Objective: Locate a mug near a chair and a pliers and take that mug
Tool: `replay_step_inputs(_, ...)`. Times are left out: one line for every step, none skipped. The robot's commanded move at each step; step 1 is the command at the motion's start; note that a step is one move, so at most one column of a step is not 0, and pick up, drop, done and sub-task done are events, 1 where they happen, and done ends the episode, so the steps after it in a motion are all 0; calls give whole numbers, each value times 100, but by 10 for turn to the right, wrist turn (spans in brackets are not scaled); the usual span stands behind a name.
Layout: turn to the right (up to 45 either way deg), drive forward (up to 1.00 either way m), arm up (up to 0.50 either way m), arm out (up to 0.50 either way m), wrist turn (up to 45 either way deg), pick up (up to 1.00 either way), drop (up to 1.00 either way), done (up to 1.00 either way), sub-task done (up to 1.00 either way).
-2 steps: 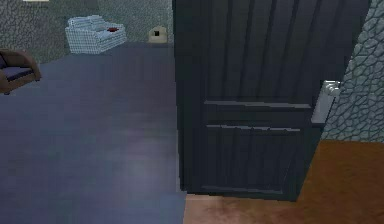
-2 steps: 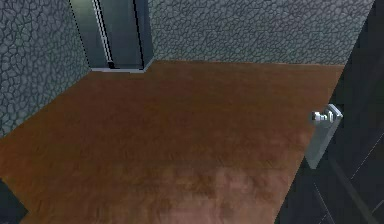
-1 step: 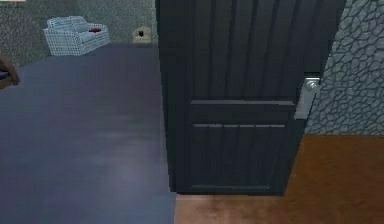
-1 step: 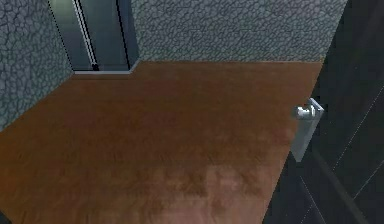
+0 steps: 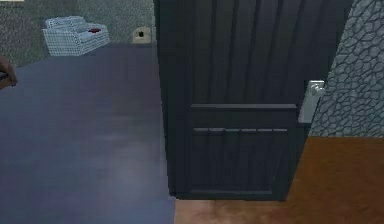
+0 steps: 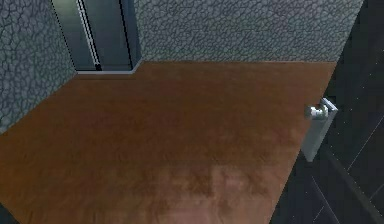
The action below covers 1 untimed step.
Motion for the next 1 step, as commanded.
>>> replay_step_inputs(-450, 0, 0, 0, 0, 0, 0, 0, 0)
